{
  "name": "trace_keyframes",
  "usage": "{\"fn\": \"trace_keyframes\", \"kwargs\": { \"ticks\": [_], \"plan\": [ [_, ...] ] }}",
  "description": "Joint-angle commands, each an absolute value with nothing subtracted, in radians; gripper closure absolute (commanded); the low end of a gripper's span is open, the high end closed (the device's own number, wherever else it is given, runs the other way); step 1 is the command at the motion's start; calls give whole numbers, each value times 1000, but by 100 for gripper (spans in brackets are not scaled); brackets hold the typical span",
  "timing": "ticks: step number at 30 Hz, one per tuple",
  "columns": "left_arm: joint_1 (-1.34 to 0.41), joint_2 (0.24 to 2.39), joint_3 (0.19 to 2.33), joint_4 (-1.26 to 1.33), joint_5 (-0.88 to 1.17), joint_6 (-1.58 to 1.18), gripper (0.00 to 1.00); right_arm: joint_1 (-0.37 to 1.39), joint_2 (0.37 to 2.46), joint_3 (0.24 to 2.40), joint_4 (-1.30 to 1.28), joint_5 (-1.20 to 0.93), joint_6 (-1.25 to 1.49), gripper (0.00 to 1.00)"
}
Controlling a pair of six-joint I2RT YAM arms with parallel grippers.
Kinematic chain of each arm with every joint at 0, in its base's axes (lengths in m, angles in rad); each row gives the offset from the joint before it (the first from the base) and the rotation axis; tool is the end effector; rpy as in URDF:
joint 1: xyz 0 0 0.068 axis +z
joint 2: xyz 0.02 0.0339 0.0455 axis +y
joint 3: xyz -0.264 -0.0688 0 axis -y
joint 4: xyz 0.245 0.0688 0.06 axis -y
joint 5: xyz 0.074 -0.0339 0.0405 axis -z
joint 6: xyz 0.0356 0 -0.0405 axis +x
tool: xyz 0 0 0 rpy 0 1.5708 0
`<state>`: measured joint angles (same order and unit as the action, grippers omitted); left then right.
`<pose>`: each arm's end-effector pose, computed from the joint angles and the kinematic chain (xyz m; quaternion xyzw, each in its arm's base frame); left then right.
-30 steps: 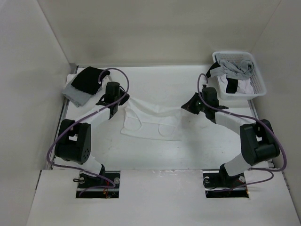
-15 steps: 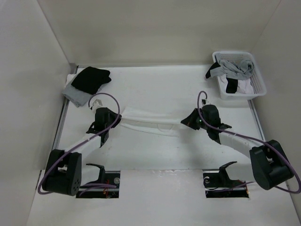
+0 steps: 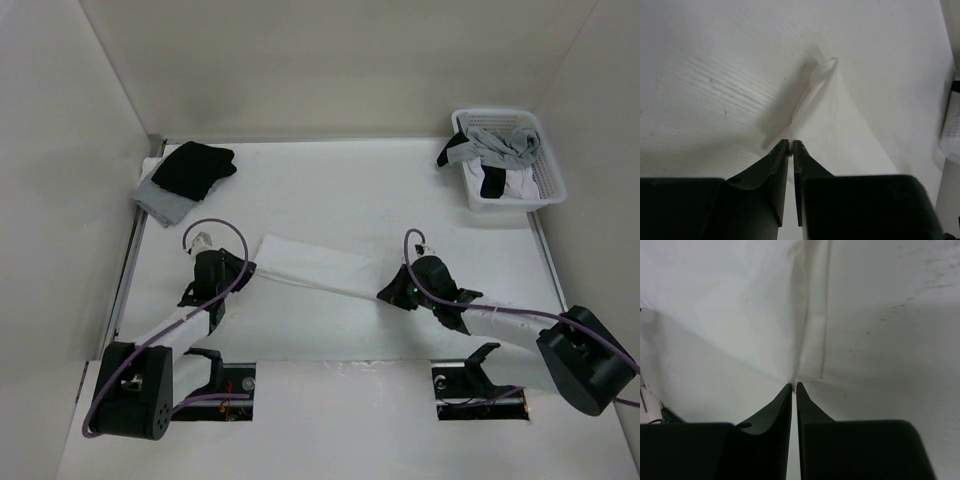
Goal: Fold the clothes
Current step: Fold the tank top
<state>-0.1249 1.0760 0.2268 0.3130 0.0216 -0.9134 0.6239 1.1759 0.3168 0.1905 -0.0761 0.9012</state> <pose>0.1941 -0.0251 0.1456 -0.3289 0.8045 -0.2535 0.4247 0.1687 0.1248 0.1430 0.1079 0.8930 0.3257 0.2913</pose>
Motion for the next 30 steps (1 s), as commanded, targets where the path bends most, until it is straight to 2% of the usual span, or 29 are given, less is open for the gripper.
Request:
{"fn": "trace_keyframes", "kwargs": {
  "ticks": [1, 4, 9, 15, 18, 19, 22, 24, 30],
  "plan": [
    [-117, 1074, 183, 364, 48, -910, 88, 631, 1181, 305, 215, -20, 934, 86],
    [-96, 1031, 160, 351, 83, -902, 75, 628, 1123, 308, 174, -9, 925, 72],
    [-67, 847, 143, 230, 62, -894, 74, 591, 1071, 331, 140, -15, 878, 52],
    [-126, 819, 202, 205, 0, -884, 74, 507, 1262, 354, 288, -110, 868, 50],
    [-143, 848, 222, 218, 2, -884, 74, 496, 1365, 367, 397, -162, 903, 53],
    [-148, 854, 224, 225, 2, -884, 74, 495, 1396, 370, 431, -176, 914, 57],
    [-159, 859, 227, 236, 3, -884, 74, 476, 1439, 359, 506, -183, 962, 84],
    [-168, 858, 229, 236, 2, -887, 74, 455, 1408, 335, 514, -170, 979, 94],
    [-238, 862, 242, 241, -5, -908, 74, 416, 1114, 265, 269, -65, 976, 99]
  ]
}}
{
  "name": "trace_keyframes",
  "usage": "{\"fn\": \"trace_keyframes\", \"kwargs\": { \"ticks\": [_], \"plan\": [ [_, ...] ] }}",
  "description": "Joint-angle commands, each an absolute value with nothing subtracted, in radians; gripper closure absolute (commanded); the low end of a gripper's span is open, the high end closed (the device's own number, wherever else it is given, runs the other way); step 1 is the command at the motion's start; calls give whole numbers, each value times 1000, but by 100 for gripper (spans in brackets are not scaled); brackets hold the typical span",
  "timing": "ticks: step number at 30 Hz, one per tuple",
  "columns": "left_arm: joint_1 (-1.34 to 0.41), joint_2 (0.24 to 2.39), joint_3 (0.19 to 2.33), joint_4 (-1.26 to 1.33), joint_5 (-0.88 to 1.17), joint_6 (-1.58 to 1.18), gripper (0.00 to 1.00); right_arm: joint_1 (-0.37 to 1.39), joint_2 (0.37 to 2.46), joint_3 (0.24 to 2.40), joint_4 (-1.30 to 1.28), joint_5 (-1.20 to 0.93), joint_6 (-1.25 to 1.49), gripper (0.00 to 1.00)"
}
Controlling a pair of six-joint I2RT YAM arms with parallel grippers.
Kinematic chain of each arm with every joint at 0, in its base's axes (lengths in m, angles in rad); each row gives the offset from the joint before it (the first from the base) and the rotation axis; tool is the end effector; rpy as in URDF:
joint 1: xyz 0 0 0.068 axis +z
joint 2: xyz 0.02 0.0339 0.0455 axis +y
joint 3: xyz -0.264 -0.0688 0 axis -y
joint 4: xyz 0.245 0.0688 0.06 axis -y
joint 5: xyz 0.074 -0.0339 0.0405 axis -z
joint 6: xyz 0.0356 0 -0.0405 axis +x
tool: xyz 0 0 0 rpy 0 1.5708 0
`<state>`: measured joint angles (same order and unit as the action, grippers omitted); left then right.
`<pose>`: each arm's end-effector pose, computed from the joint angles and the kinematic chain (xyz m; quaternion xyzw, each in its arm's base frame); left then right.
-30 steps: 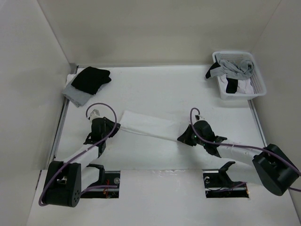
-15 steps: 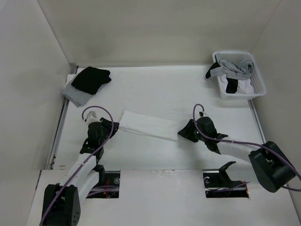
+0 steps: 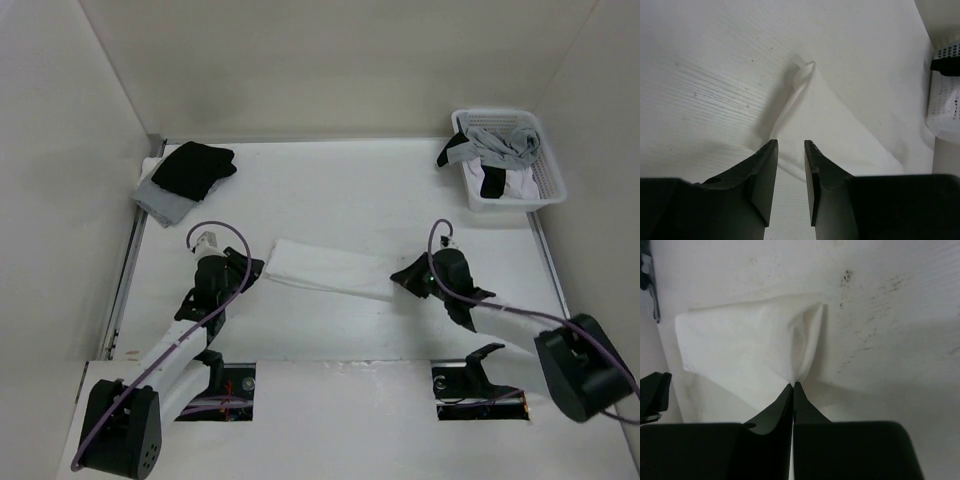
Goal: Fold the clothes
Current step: Fold the tank top
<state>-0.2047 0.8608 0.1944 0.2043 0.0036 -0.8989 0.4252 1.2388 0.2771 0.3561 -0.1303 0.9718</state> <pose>0.1720 -0.0358 0.1606 -0.2883 0.7999 -0.2772 0.4475 0.1923 0.0922 0.1343 0.2095 0.8593 0.3420 0.3176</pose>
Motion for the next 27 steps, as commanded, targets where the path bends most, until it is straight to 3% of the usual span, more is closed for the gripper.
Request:
{"fn": "trace_keyframes", "kwargs": {
  "ticks": [1, 5, 9, 13, 27],
  "plan": [
    [-255, 861, 244, 242, -8, -916, 74, 415, 1051, 267, 200, -43, 962, 99],
    [-327, 864, 247, 255, -29, -945, 74, 415, 856, 336, -55, 49, 888, 98],
    [-392, 888, 255, 284, -41, -959, 74, 432, 850, 466, -159, 97, 812, 98],
    [-421, 893, 250, 308, -43, -973, 74, 542, 949, 622, -202, 143, 785, 99],
    [-397, 744, 172, 304, 12, -992, 73, 886, 1583, 1218, -339, 249, 779, 98]
  ]
}}
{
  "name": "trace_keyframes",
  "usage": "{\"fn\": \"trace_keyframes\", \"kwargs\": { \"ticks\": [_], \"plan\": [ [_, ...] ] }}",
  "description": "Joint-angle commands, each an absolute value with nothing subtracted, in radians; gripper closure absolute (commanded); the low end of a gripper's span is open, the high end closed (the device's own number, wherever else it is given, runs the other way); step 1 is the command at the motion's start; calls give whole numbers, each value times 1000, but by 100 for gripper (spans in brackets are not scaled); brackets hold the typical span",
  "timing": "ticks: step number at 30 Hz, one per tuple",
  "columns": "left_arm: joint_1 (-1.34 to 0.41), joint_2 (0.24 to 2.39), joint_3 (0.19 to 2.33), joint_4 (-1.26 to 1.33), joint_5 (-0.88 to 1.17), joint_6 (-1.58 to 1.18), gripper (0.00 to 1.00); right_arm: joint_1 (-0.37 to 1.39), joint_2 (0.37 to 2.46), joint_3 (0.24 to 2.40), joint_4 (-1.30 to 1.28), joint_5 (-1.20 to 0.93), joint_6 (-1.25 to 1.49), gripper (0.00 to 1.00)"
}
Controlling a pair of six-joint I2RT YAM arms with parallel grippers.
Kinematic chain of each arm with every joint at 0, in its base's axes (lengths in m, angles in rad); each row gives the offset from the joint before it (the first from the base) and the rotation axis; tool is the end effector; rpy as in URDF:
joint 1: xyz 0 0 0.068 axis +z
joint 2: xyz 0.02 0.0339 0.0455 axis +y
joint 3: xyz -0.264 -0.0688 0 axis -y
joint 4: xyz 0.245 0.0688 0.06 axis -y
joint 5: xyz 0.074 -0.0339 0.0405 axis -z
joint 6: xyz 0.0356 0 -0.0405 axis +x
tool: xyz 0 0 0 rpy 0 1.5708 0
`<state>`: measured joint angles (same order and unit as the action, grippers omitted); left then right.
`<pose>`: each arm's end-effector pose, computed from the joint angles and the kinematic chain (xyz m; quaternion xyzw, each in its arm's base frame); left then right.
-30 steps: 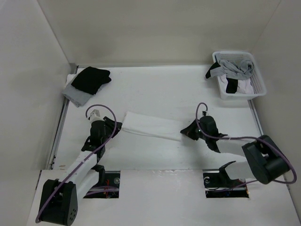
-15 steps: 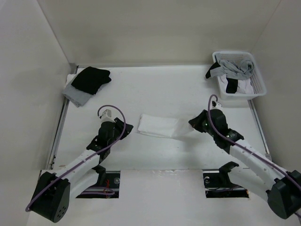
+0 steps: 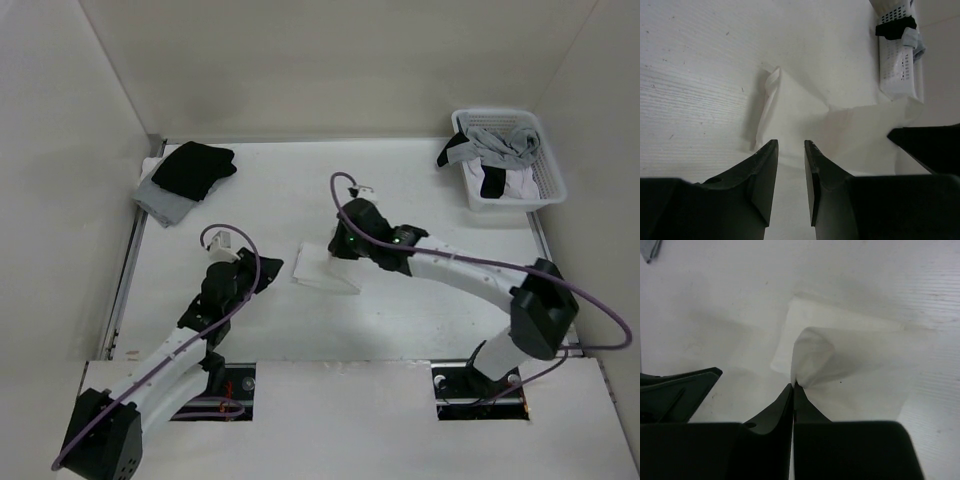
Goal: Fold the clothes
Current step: Fold the tank top
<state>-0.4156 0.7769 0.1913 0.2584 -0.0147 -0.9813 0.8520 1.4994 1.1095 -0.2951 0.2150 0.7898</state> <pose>0.1584 -0.0693 0.1780 -0.2310 0.7793 -0.3700 0.4499 0.2262 0.2470 0.2704 0.0180 0.8993 0.2457 0.3613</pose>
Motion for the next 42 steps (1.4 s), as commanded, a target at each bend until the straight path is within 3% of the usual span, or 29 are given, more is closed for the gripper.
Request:
{"fn": "trace_keyframes", "kwargs": {
  "ticks": [1, 7, 13, 15, 22, 29, 36, 42],
  "plan": [
    [-386, 735, 166, 302, 23, -992, 73, 896, 1638, 1259, -342, 242, 778, 97],
    [-292, 687, 150, 279, 89, -996, 73, 964, 1859, 1446, -345, 196, 796, 71],
    [-278, 713, 182, 276, 94, -982, 72, 986, 1683, 1306, -230, 201, 787, 67],
    [-312, 755, 202, 297, 80, -980, 72, 969, 1599, 1203, -174, 198, 782, 70],
    [-435, 874, 262, 316, -50, -908, 72, 869, 1263, 736, 81, 224, 761, 97],
    [-406, 914, 281, 196, -127, -790, 70, 590, 905, 398, 244, 184, 755, 100],
    [-398, 901, 270, 140, -153, -778, 69, 375, 963, 400, 336, 32, 724, 99],
    [-494, 954, 331, 218, -169, -762, 75, 507, 1168, 500, 377, -69, 709, 99]
  ]
}}
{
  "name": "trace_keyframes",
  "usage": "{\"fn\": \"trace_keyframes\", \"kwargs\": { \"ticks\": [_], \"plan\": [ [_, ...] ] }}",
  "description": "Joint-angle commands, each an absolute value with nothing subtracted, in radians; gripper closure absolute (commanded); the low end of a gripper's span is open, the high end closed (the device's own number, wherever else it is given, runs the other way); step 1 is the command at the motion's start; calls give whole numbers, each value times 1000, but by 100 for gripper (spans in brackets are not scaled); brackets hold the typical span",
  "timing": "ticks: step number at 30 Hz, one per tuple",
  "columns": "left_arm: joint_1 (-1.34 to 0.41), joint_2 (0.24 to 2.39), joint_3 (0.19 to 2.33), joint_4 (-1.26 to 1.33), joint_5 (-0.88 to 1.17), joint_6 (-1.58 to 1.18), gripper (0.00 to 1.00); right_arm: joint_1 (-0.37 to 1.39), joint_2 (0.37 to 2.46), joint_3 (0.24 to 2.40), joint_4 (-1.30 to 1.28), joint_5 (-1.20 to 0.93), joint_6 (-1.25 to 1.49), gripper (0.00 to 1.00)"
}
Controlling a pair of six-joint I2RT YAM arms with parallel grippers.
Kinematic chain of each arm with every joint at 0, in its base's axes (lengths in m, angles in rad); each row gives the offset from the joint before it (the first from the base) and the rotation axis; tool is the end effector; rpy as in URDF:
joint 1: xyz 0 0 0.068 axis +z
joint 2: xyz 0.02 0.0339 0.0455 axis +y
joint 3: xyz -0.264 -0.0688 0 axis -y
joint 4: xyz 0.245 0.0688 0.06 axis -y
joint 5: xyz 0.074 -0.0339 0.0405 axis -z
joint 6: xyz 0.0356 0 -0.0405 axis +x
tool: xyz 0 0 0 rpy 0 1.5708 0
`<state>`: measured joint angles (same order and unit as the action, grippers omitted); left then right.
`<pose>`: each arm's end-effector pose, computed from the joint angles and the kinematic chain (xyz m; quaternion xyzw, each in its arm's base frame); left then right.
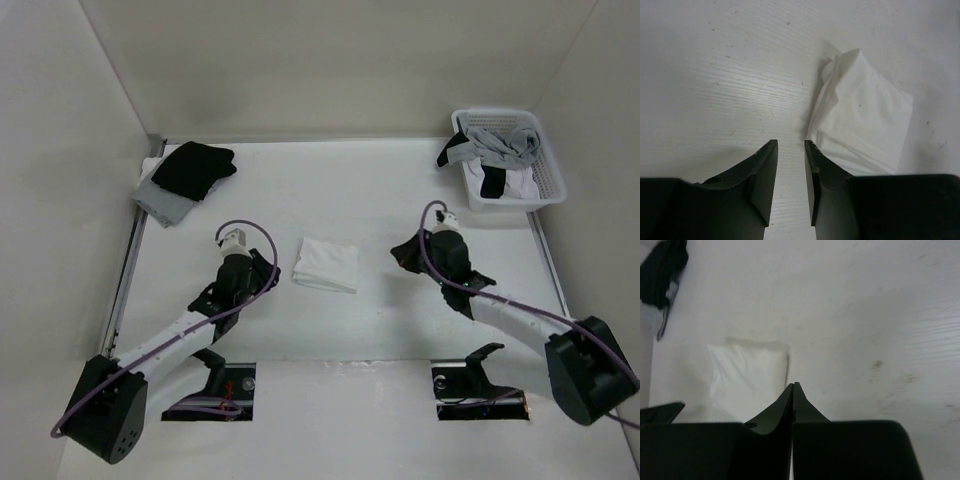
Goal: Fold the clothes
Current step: Fold the tank top
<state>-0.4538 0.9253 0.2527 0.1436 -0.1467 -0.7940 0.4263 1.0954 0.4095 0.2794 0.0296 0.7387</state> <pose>0.1681 -0.0762 0.1636 -0.1824 0.8464 -0.2384 0.4400 0.2075 0.0931 0.1962 0.1380 0.8238 0.2921 0.4659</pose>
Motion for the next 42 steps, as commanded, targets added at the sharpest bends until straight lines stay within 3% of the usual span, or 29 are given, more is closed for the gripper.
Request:
{"fn": "trace_keyframes", "kwargs": {
  "ticks": [1, 9, 19, 31, 42],
  "plan": [
    [-513, 985, 350, 233, -178, -753, 77, 546, 1210, 527, 379, -75, 704, 99],
    [-580, 1189, 416, 374, -184, -727, 82, 725, 1587, 782, 422, -103, 752, 99],
    [-591, 1362, 423, 457, -166, -735, 82, 737, 1914, 1012, 482, -173, 864, 100],
    [-562, 1298, 310, 449, -164, -769, 82, 739, 2037, 1111, 521, -166, 936, 99],
    [-516, 982, 302, 200, -164, -755, 75, 713, 1841, 1079, 522, -146, 931, 95]
  ]
}}
